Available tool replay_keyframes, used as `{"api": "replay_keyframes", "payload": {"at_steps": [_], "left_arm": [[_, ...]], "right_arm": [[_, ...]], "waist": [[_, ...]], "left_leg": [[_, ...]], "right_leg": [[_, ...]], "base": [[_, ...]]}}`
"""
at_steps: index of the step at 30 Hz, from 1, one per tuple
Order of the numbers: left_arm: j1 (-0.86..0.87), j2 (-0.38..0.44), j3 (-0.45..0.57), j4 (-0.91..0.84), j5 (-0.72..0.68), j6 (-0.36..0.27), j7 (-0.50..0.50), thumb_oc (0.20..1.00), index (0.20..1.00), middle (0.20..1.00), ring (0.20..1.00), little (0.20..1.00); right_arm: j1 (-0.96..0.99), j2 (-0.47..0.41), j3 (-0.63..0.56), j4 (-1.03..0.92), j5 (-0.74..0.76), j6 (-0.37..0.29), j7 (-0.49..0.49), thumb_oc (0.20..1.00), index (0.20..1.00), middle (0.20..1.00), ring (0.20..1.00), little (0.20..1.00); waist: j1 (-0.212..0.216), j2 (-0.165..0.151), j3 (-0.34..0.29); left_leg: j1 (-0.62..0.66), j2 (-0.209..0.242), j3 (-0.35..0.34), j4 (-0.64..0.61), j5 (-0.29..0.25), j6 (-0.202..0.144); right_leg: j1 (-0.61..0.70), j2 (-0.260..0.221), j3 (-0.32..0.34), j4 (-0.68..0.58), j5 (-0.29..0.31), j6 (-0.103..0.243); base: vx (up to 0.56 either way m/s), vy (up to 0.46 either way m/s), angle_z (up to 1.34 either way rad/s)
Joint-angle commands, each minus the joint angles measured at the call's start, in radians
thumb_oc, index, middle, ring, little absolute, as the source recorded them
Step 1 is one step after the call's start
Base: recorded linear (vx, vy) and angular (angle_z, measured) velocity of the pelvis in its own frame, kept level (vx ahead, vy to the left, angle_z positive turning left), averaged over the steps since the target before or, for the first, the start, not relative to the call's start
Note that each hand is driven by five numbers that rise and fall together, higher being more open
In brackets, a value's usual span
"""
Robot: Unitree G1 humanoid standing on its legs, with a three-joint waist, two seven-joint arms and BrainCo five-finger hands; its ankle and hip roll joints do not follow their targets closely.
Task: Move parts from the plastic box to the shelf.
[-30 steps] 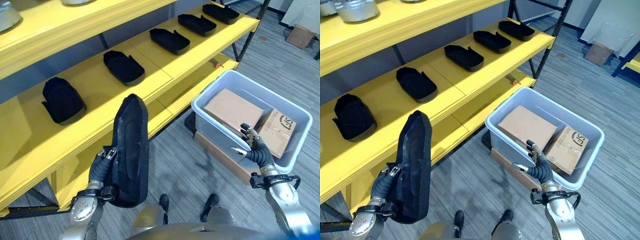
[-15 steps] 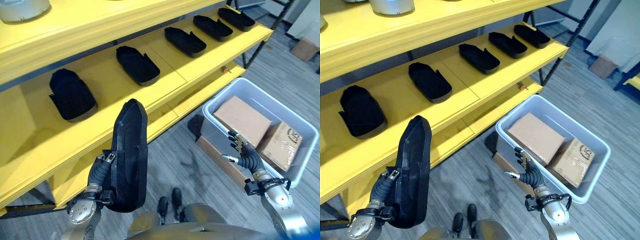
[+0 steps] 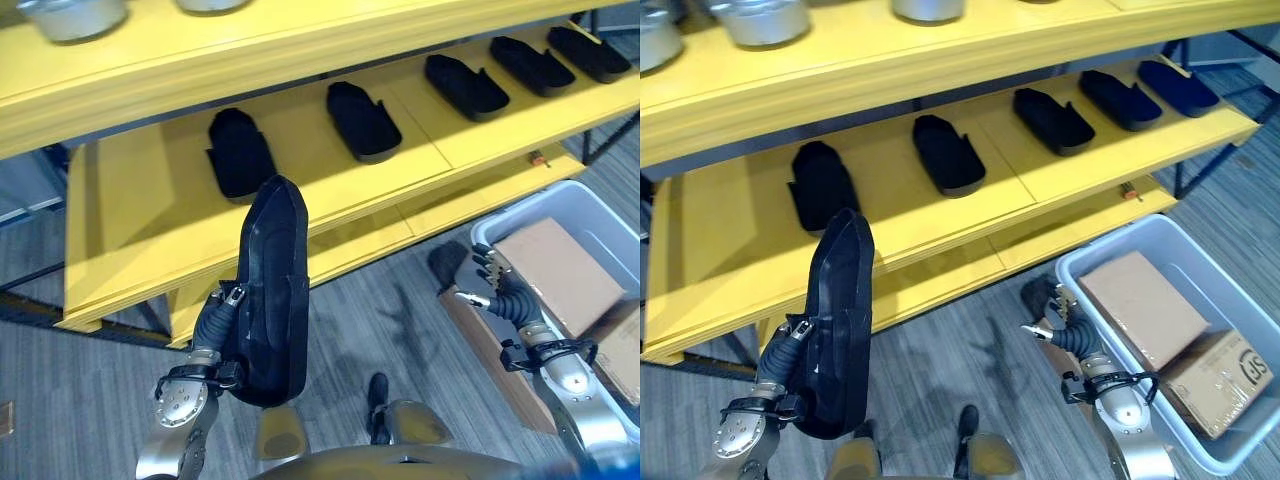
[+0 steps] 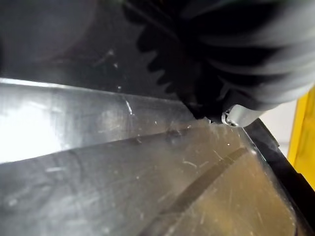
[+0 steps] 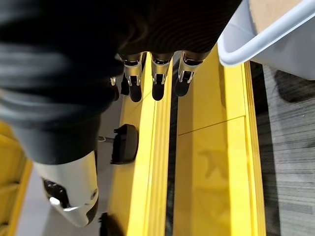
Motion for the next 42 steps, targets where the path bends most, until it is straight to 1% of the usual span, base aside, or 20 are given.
{"api": "replay_keyframes", "payload": {"at_steps": [1,3,4,8,9,10,13,16,22,25,28,29,30,32,36,37,38,39,40,42], "left_arm": [[0.027,0.042,0.057,-0.1,-0.039,-0.06,0.012,0.2,0.2,0.2,0.2,0.2],[0.027,0.042,0.056,-0.1,-0.033,-0.062,0.004,0.2,0.2,0.2,0.2,0.2],[0.027,0.048,0.061,-0.102,-0.026,-0.062,0.004,0.2,0.2,0.2,0.2,0.2],[0.033,0.057,0.068,-0.106,-0.014,-0.064,0.012,0.2,0.2,0.2,0.2,0.2],[0.034,0.066,0.073,-0.104,-0.009,-0.064,0.017,0.2,0.2,0.2,0.2,0.2],[0.035,0.067,0.074,-0.104,-0.009,-0.064,0.017,0.2,0.2,0.2,0.2,0.2],[0.023,0.082,0.076,-0.1,-0.005,-0.065,0.021,0.2,0.2,0.2,0.2,0.2],[0.011,0.09,0.075,-0.095,-0.002,-0.068,0.029,0.2,0.2,0.2,0.2,0.2],[-0.017,0.113,0.079,-0.096,0.003,-0.069,0.051,0.2,0.2,0.2,0.2,0.2],[-0.028,0.124,0.079,-0.095,0.006,-0.071,0.055,0.2,0.2,0.2,0.2,0.2],[-0.054,0.144,0.077,-0.087,0.025,-0.073,0.064,0.2,0.2,0.2,0.2,0.2],[-0.062,0.157,0.076,-0.082,0.029,-0.077,0.071,0.2,0.2,0.2,0.2,0.2],[-0.069,0.159,0.076,-0.078,0.033,-0.074,0.078,0.2,0.2,0.2,0.2,0.2],[-0.076,0.161,0.079,-0.076,0.038,-0.077,0.083,0.2,0.2,0.2,0.2,0.2],[-0.08,0.151,0.086,-0.072,0.03,-0.075,0.091,0.2,0.2,0.2,0.2,0.2],[-0.08,0.148,0.082,-0.067,0.029,-0.073,0.093,0.2,0.2,0.2,0.2,0.2],[-0.077,0.144,0.081,-0.072,0.033,-0.075,0.091,0.2,0.2,0.2,0.2,0.2],[-0.086,0.13,0.058,-0.066,0.036,-0.081,0.083,0.2,0.2,0.2,0.2,0.2],[-0.087,0.124,0.053,-0.072,0.033,-0.081,0.084,0.2,0.2,0.2,0.2,0.2],[-0.101,0.124,0.045,-0.07,0.029,-0.08,0.084,0.2,0.2,0.2,0.2,0.2]], "right_arm": [[0.002,-0.008,-0.003,-0.03,-0.009,-0.047,-0.028,1.0,1.0,1.0,1.0,1.0],[0.005,0.013,0.0,-0.02,-0.015,-0.041,-0.023,1.0,1.0,1.0,1.0,1.0],[0.005,0.022,-0.005,-0.023,-0.008,-0.04,-0.023,1.0,1.0,1.0,1.0,1.0],[0.006,0.049,0.009,-0.024,0.016,-0.035,-0.014,1.0,1.0,1.0,1.0,1.0],[0.001,0.059,0.019,-0.028,0.018,-0.031,-0.007,1.0,1.0,1.0,1.0,1.0],[0.001,0.06,0.02,-0.028,0.018,-0.03,-0.007,1.0,1.0,1.0,1.0,1.0],[0.003,0.07,0.017,-0.038,0.014,-0.028,0.0,1.0,1.0,1.0,1.0,1.0],[-0.001,0.075,0.022,-0.033,0.007,-0.026,0.002,1.0,1.0,1.0,1.0,1.0],[-0.043,0.07,0.045,-0.038,0.003,-0.025,0.005,1.0,1.0,1.0,1.0,1.0],[-0.058,0.071,0.054,-0.037,0.003,-0.026,0.004,1.0,1.0,1.0,1.0,1.0],[-0.071,0.083,0.061,-0.027,0.0,-0.026,0.001,1.0,1.0,1.0,1.0,1.0],[-0.082,0.088,0.068,-0.025,0.008,-0.026,-0.004,1.0,1.0,1.0,1.0,1.0],[-0.085,0.095,0.071,-0.022,0.016,-0.025,-0.006,1.0,1.0,1.0,1.0,1.0],[-0.09,0.098,0.081,-0.017,0.019,-0.024,-0.003,1.0,1.0,1.0,1.0,1.0],[-0.106,0.082,0.095,-0.012,0.014,-0.02,0.003,1.0,1.0,1.0,1.0,1.0],[-0.094,0.079,0.093,-0.016,0.014,-0.019,0.007,1.0,1.0,1.0,1.0,1.0],[-0.085,0.073,0.087,-0.024,0.008,-0.019,0.012,1.0,1.0,1.0,1.0,1.0],[-0.069,0.057,0.079,-0.027,0.007,-0.022,0.018,1.0,1.0,1.0,1.0,1.0],[-0.065,0.046,0.069,-0.037,0.005,-0.023,0.018,1.0,1.0,1.0,1.0,1.0],[-0.065,0.038,0.062,-0.036,0.004,-0.028,0.013,1.0,1.0,1.0,1.0,1.0]], "waist": [[0.007,0.024,-0.069],[0.013,0.063,-0.084],[0.019,0.06,-0.086],[0.034,0.041,-0.085],[0.044,0.027,-0.084],[0.043,0.026,-0.084],[0.056,-0.001,-0.082],[0.061,-0.016,-0.083],[0.081,-0.048,-0.079],[0.085,-0.053,-0.074],[0.088,-0.053,-0.067],[0.078,-0.04,-0.052],[0.074,-0.034,-0.047],[0.072,-0.035,-0.048],[0.068,-0.04,-0.029],[0.064,-0.045,-0.02],[0.066,-0.051,-0.013],[0.058,-0.064,-0.008],[0.056,-0.064,-0.006],[0.05,-0.063,-0.001]], "left_leg": [[0.055,0.01,0.032,-0.215,0.27,-0.037],[0.079,-0.014,0.028,-0.243,0.215,-0.056],[0.076,-0.03,0.027,-0.234,0.204,-0.054],[0.076,-0.079,0.032,-0.215,0.162,-0.039],[0.067,-0.106,0.03,-0.195,0.134,-0.028],[0.066,-0.108,0.03,-0.192,0.132,-0.027],[0.013,-0.16,0.021,-0.115,0.079,-0.007],[-0.016,-0.187,0.014,-0.078,0.054,0.005],[-0.097,-0.249,0.014,0.05,-0.023,0.032],[-0.121,-0.262,0.014,0.093,-0.045,0.042],[-0.123,-0.28,0.011,0.102,-0.069,0.069],[-0.109,-0.281,0.007,0.09,-0.071,0.082],[-0.096,-0.278,0.013,0.074,-0.069,0.089],[-0.061,-0.278,0.03,0.036,-0.069,0.088],[0.0,-0.258,0.052,0.006,-0.085,0.069],[-0.002,-0.258,0.039,0.03,-0.094,0.063],[-0.009,-0.256,0.035,0.063,-0.098,0.06],[-0.009,-0.233,0.031,0.054,-0.084,0.038],[-0.017,-0.215,0.029,0.053,-0.075,0.026],[-0.025,-0.201,0.021,0.045,-0.06,0.016]], "right_leg": [[-0.058,0.015,0.103,0.064,-0.045,0.092],[-0.054,-0.017,0.094,0.078,-0.036,0.119],[-0.041,-0.034,0.087,0.067,-0.027,0.129],[0.002,-0.077,0.084,0.027,0.004,0.155],[0.018,-0.099,0.081,-0.005,0.022,0.168],[0.02,-0.1,0.081,-0.007,0.024,0.169],[0.042,-0.139,0.071,-0.054,0.054,0.192],[0.052,-0.161,0.062,-0.072,0.076,0.205],[0.056,-0.212,0.049,-0.082,0.124,0.222],[0.05,-0.225,0.048,-0.078,0.139,0.226],[0.023,-0.243,0.072,-0.014,0.195,0.223],[-0.019,-0.233,0.109,0.062,0.227,0.208],[-0.043,-0.214,0.113,0.099,0.208,0.196],[-0.08,-0.195,0.093,0.069,0.192,0.188],[-0.125,-0.171,0.058,-0.055,0.183,0.195],[-0.107,-0.157,0.093,-0.062,0.164,0.199],[-0.105,-0.173,0.099,-0.042,0.161,0.206],[-0.102,-0.125,0.125,-0.008,0.106,0.184],[-0.107,-0.125,0.101,0.006,0.097,0.182],[-0.117,-0.116,0.098,0.027,0.083,0.179]], "base": [[0.05,0.37,0.48],[0.09,0.404,0.37],[0.11,0.347,0.31],[0.07,0.194,0.38],[0.06,0.21,0.12],[0.05,0.195,0.16],[0.05,0.191,0.1],[0.05,0.155,0.08],[0.04,0.163,0.15],[0.02,0.116,0.17],[0.04,0.169,0.11],[0.03,0.221,0.09],[0.02,0.192,0.08],[0.06,0.072,-0.07],[0.08,-0.069,-0.37],[0.06,-0.097,-0.2],[0.11,-0.263,0.32],[0.1,-0.327,0.6],[0.06,-0.348,0.57],[-0.01,-0.144,0.01]]}}
